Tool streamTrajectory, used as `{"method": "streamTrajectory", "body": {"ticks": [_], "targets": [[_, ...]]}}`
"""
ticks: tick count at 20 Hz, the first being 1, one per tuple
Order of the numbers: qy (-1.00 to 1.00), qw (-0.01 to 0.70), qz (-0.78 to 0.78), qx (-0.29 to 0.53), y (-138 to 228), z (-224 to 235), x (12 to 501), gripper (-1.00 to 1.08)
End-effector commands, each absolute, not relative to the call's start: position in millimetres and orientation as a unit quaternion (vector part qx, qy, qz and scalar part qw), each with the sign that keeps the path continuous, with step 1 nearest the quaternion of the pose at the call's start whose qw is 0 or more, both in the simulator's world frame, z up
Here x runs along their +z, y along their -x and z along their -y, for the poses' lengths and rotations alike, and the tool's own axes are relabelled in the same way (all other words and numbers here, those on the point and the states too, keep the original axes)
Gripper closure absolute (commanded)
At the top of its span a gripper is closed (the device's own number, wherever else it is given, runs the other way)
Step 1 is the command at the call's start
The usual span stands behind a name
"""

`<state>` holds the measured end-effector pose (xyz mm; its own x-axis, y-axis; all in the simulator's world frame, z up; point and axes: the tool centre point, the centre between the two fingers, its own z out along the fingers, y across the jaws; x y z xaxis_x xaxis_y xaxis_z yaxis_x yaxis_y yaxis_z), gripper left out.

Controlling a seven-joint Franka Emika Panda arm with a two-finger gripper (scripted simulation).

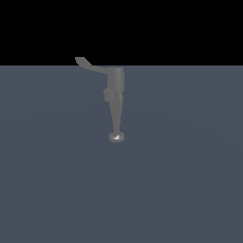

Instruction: Turn on the faucet by rotating a designated handle.

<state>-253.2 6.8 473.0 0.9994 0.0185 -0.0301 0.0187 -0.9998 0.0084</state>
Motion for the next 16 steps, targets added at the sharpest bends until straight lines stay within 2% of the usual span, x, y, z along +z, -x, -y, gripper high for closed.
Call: {"method": "streamTrajectory", "body": {"ticks": [1, 16], "targets": [[-1.0, 0.004, -0.009, -0.015, 253, -7, 473, 1.08], [-0.999, 0.009, 0.013, -0.034, 255, 7, 465, 1.08]]}}
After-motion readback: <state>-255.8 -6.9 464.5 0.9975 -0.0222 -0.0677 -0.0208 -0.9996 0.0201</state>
